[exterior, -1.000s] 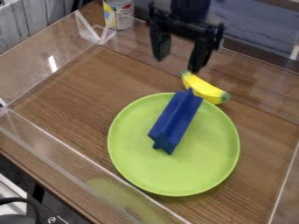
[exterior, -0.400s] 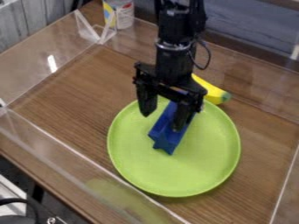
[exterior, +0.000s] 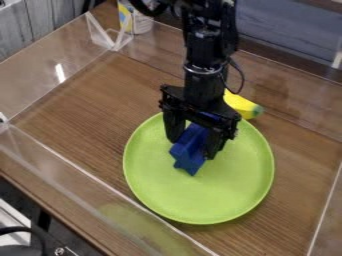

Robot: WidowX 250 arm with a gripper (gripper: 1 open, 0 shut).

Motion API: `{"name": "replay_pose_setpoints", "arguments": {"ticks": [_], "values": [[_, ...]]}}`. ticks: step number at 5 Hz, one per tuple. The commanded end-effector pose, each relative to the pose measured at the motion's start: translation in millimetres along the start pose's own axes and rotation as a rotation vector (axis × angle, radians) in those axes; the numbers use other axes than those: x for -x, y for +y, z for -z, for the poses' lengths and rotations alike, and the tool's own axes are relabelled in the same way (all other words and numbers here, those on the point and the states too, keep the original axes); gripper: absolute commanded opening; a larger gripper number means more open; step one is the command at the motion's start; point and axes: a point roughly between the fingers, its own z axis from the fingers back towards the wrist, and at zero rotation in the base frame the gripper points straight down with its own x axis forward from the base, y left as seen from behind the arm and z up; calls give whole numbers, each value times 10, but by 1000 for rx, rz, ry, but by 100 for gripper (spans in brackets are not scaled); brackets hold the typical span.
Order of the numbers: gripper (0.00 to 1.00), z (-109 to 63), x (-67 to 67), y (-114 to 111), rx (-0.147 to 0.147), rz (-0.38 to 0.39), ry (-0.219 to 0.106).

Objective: Remove the blue object from inside the green plate and put it on the table

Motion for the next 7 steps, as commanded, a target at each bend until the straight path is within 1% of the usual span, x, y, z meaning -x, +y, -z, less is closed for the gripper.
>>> {"name": "replay_pose_setpoints", "arguments": {"ticks": [1,3,4,5,7], "values": [[100,-116,-75,9,0,-3,-48],[100,-328,-73,30,12,-6,-77],[100,-347,-26,32,10,-4,-82],[100,-302,42,27,4,6,-66],[100,-182,21,-8,-4,17,-52]]}}
